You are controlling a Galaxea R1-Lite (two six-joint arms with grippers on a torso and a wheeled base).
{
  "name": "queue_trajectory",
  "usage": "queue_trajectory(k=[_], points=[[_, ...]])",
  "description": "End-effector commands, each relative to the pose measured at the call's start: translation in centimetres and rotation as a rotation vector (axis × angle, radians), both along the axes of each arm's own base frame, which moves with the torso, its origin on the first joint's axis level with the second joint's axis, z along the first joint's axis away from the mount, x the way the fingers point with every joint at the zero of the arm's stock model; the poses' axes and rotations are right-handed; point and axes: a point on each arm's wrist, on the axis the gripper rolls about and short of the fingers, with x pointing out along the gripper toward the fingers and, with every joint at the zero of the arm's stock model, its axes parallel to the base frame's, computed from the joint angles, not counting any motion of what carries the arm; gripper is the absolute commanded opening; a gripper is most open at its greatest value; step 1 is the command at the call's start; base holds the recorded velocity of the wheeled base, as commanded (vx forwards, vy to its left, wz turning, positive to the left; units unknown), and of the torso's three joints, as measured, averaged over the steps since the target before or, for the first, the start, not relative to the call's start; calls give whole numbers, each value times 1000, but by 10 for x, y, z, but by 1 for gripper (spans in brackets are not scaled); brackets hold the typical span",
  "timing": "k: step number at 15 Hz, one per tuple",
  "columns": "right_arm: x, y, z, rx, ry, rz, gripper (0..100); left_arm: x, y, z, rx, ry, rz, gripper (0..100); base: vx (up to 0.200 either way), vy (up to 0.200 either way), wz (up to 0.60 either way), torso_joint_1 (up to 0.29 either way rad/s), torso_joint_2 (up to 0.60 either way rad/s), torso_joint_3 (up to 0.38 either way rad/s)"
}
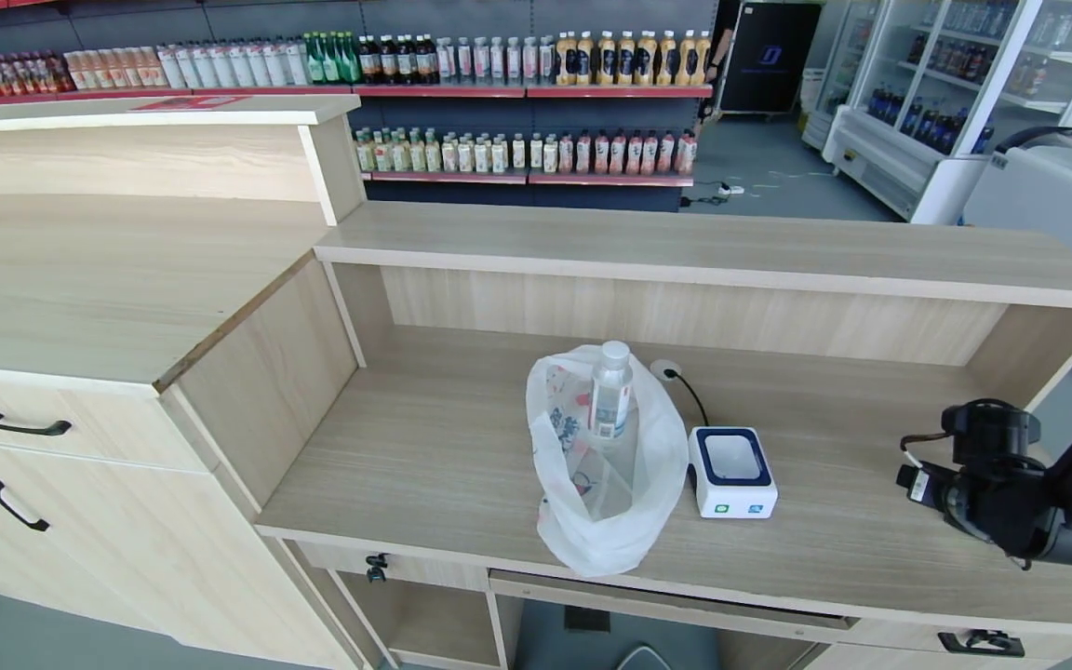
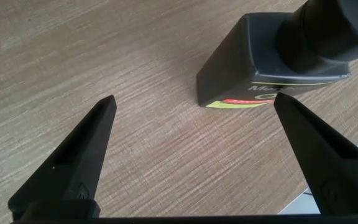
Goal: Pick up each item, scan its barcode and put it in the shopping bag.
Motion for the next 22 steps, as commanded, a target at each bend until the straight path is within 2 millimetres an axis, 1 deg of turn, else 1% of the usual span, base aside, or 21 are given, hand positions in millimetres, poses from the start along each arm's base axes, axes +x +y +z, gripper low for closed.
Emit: queue_trajectory(k=[1, 3, 4, 5, 6, 7, 8, 9, 11, 12, 13, 15, 17, 22], points=[[-1, 0, -6, -1, 20, -4, 100, 0, 0, 0, 1, -1, 0, 100, 0, 0, 0, 0, 0, 0], [-10, 0, -3, -68, 80, -22, 100, 0, 0, 0, -1, -1, 0, 100, 0, 0, 0, 0, 0, 0], [-19, -1, 4, -127, 133, -7, 100, 0, 0, 0, -1, -1, 0, 100, 0, 0, 0, 0, 0, 0], [-24, -4, 9, -155, 155, -1, 100, 0, 0, 0, 1, -1, 0, 100, 0, 0, 0, 0, 0, 0], [-34, -16, 29, -237, 193, 14, 100, 0, 0, 0, 1, -1, 0, 100, 0, 0, 0, 0, 0, 0], [-40, -29, 41, -292, 235, 20, 100, 0, 0, 0, -1, -1, 0, 100, 0, 0, 0, 0, 0, 0], [-46, -42, 47, -324, 271, 51, 100, 0, 0, 0, 1, -1, 0, 100, 0, 0, 0, 0, 0, 0], [-50, -54, 48, -328, 296, 101, 100, 0, 0, 0, -1, -1, 0, 100, 0, 0, 0, 0, 0, 0], [-60, -71, 46, -326, 328, 162, 100, 0, 0, 0, -1, -1, 0, 100, 0, 0, 0, 0, 0, 0], [-63, -77, 43, -318, 337, 182, 100, 0, 0, 0, -1, -1, 0, 100, 0, 0, 0, 0, 0, 0], [-63, -78, 43, -316, 338, 184, 100, 0, 0, 0, -1, -1, 0, 100, 0, 0, 0, 0, 0, 0], [-61, -89, 39, -310, 327, 231, 100, 0, 0, 0, -1, -1, 0, 100, 0, 0, 0, 0, 0, 0], [-58, -94, 35, -296, 311, 283, 100, 0, 0, 0, -1, -1, 0, 100, 0, 0, 0, 0, 0, 0], [-53, -95, 21, -264, 303, 380, 100, 0, 0, 0, 1, -1, 0, 100, 0, 0, 0, 0, 0, 0]])
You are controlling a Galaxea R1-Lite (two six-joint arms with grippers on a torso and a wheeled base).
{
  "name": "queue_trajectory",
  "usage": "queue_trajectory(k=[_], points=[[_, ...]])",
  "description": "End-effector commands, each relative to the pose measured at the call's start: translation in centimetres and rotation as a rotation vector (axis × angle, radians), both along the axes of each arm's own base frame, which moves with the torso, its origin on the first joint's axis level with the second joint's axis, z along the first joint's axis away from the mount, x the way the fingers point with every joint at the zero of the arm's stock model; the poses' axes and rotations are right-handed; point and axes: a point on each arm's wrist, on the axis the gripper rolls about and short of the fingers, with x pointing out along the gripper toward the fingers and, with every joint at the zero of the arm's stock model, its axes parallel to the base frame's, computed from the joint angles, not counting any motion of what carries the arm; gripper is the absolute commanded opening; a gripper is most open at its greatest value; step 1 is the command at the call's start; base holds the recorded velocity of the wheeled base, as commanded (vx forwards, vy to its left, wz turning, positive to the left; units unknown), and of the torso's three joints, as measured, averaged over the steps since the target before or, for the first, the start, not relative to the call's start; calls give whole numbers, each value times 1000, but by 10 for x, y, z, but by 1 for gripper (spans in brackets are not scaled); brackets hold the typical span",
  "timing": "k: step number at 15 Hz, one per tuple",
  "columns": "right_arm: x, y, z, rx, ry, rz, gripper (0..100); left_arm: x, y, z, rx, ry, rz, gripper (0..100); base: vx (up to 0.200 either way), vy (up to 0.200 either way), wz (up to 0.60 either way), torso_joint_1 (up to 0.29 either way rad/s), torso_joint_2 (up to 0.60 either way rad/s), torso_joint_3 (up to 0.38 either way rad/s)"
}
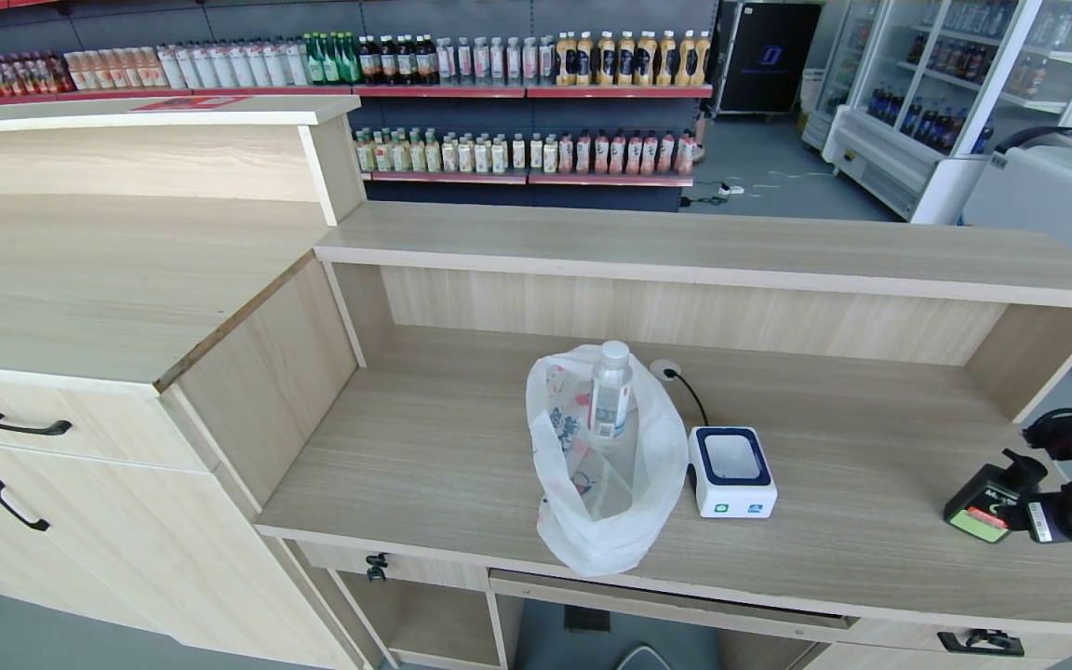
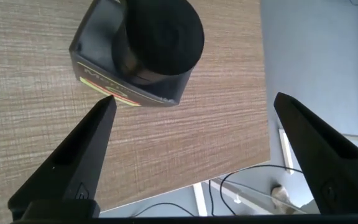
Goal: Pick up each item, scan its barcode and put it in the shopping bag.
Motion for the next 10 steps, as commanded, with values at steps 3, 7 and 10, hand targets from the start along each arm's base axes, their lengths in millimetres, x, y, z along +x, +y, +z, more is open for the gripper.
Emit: queue_trajectory(k=[3, 7, 10], points=[[7, -2, -9, 17, 3, 40, 100, 0, 0, 0, 1, -1, 0, 100, 0, 0, 0, 0, 0, 0], [16, -6, -6, -4, -16, 93, 100, 0, 0, 0, 0, -1, 0, 100, 0, 0, 0, 0, 0, 0], [19, -6, -8, 11, -25, 169, 100, 0, 0, 0, 0, -1, 0, 100, 0, 0, 0, 0, 0, 0]])
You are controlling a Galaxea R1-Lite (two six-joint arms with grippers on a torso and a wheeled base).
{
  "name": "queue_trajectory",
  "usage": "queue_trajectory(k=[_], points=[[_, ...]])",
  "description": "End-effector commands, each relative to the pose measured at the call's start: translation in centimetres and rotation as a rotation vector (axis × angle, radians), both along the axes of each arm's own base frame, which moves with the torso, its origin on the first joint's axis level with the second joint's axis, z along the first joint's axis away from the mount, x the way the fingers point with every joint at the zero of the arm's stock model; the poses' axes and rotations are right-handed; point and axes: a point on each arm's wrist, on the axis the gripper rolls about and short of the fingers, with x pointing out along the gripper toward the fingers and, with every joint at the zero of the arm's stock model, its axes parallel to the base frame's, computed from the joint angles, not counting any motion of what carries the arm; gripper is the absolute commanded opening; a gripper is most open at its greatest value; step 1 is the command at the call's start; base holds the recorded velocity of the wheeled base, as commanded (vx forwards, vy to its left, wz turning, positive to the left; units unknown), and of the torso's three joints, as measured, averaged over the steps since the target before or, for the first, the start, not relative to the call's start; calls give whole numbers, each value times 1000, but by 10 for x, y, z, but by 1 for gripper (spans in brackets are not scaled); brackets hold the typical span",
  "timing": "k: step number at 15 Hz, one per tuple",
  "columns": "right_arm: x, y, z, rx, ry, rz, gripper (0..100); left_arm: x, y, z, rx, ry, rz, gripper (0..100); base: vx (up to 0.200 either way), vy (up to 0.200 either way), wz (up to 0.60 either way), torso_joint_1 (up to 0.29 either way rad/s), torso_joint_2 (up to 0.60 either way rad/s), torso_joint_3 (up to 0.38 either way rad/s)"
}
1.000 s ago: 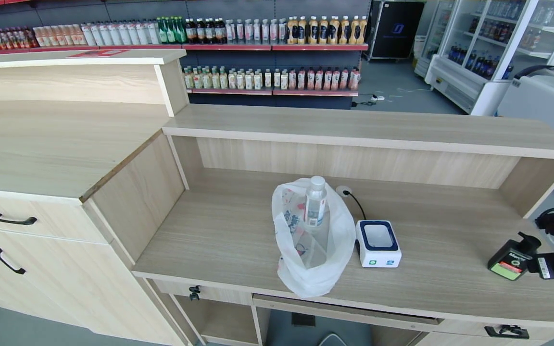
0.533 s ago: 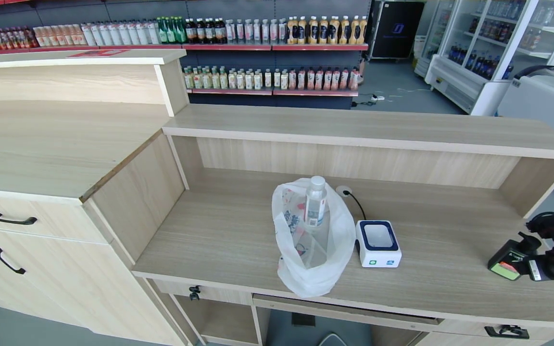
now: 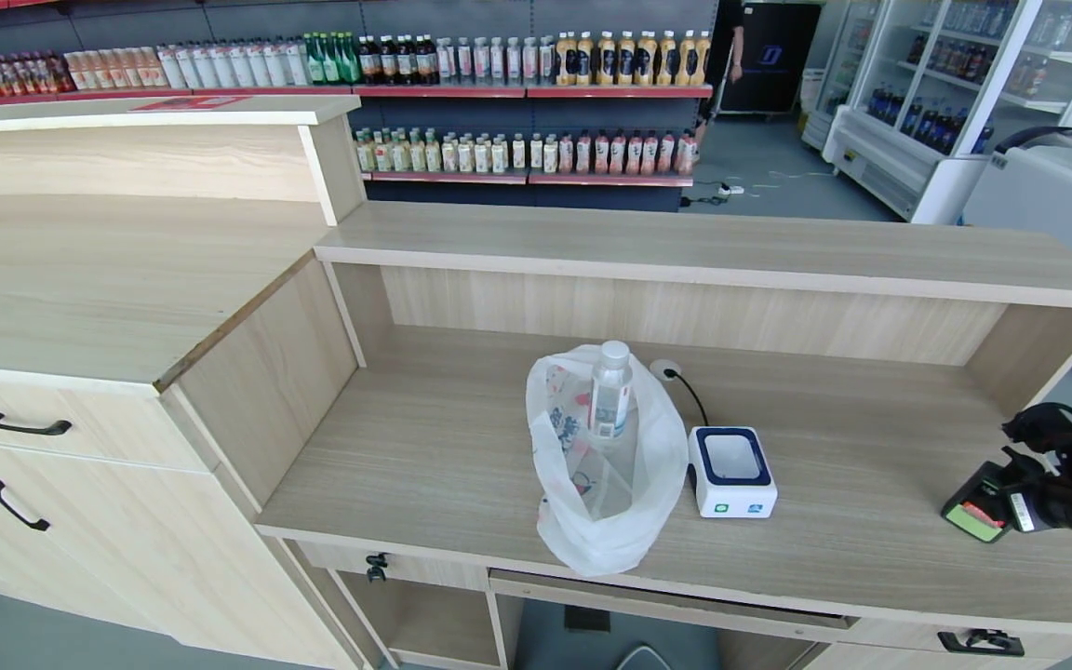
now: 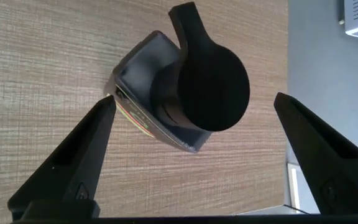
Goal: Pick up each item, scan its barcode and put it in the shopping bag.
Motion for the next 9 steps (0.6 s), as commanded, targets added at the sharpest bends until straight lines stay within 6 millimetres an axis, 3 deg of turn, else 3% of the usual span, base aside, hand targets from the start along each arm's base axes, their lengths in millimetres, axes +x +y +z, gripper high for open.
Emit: queue_trajectory(k=[1, 9], points=[[2, 1, -6, -3, 18, 35, 100, 0, 0, 0, 0, -1, 0, 100, 0, 0, 0, 0, 0, 0], [12, 18, -18, 16, 36, 121, 100, 0, 0, 0, 2, -1, 0, 100, 0, 0, 0, 0, 0, 0]])
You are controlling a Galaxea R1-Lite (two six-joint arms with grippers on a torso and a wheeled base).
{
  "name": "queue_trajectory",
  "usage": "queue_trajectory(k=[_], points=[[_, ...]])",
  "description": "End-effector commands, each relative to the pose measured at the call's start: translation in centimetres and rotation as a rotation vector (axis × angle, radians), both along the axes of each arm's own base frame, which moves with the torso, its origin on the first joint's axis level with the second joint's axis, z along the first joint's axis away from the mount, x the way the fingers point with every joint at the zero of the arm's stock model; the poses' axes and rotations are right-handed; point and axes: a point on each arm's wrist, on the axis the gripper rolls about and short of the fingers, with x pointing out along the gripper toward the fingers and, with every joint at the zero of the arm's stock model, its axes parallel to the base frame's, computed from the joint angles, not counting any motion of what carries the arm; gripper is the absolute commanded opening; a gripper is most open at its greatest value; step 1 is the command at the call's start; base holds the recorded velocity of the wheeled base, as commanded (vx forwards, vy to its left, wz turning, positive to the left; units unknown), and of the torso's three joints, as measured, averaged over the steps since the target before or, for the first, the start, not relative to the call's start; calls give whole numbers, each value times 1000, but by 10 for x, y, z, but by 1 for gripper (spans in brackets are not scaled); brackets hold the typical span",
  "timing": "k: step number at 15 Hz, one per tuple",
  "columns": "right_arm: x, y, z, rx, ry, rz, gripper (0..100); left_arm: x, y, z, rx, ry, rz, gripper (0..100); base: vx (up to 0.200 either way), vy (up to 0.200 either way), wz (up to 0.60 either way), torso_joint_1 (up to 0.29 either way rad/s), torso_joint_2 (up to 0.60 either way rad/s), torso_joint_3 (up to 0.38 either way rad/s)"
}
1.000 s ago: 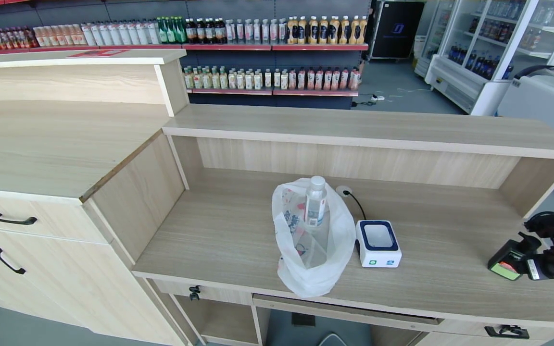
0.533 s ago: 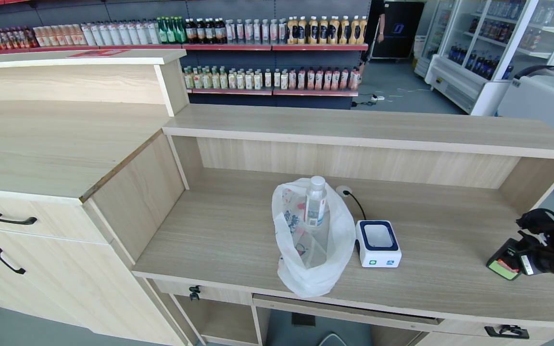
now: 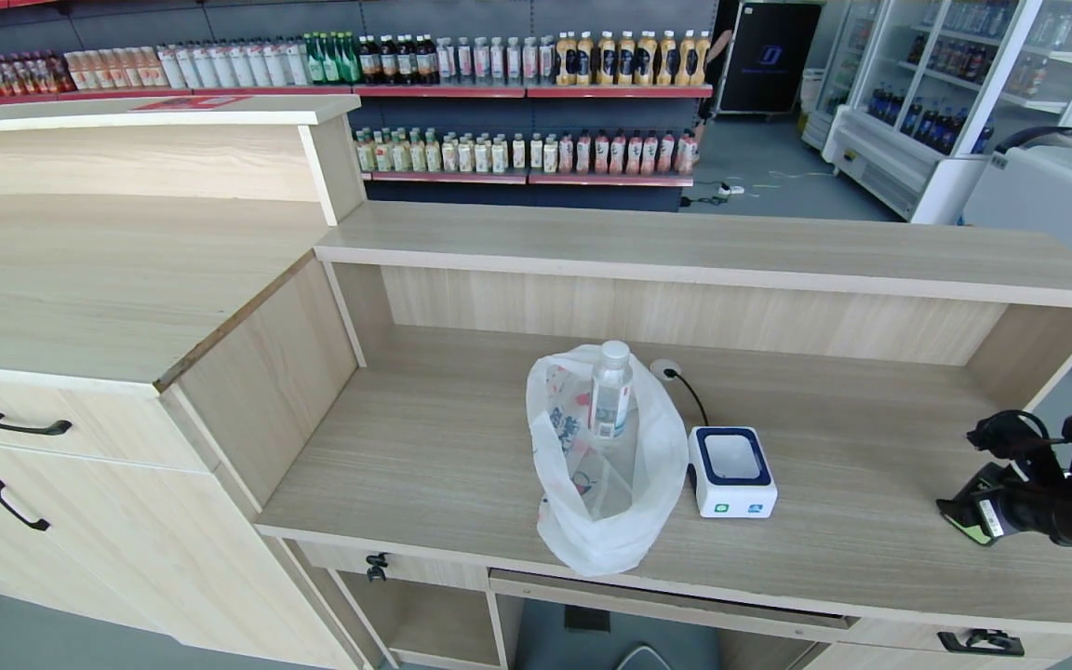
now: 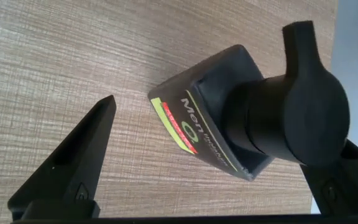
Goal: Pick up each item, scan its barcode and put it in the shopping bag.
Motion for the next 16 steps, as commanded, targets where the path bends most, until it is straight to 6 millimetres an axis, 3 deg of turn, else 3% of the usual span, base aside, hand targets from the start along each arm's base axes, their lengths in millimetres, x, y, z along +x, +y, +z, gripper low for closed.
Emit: queue_trajectory(k=[1, 5, 6, 14, 16], points=[[5, 3, -4, 3, 1, 10, 100, 0, 0, 0, -1, -1, 0, 100, 0, 0, 0, 0, 0, 0], [10, 6, -5, 4, -3, 23, 100, 0, 0, 0, -1, -1, 0, 100, 0, 0, 0, 0, 0, 0], [10, 6, -5, 4, -4, 24, 0, 0, 0, 0, 1, -1, 0, 100, 0, 0, 0, 0, 0, 0], [15, 13, 9, -95, -18, 90, 0, 0, 0, 0, 1, -1, 0, 100, 0, 0, 0, 0, 0, 0], [-12, 23, 63, -273, -69, 159, 0, 0, 0, 0, 1, -1, 0, 100, 0, 0, 0, 0, 0, 0]])
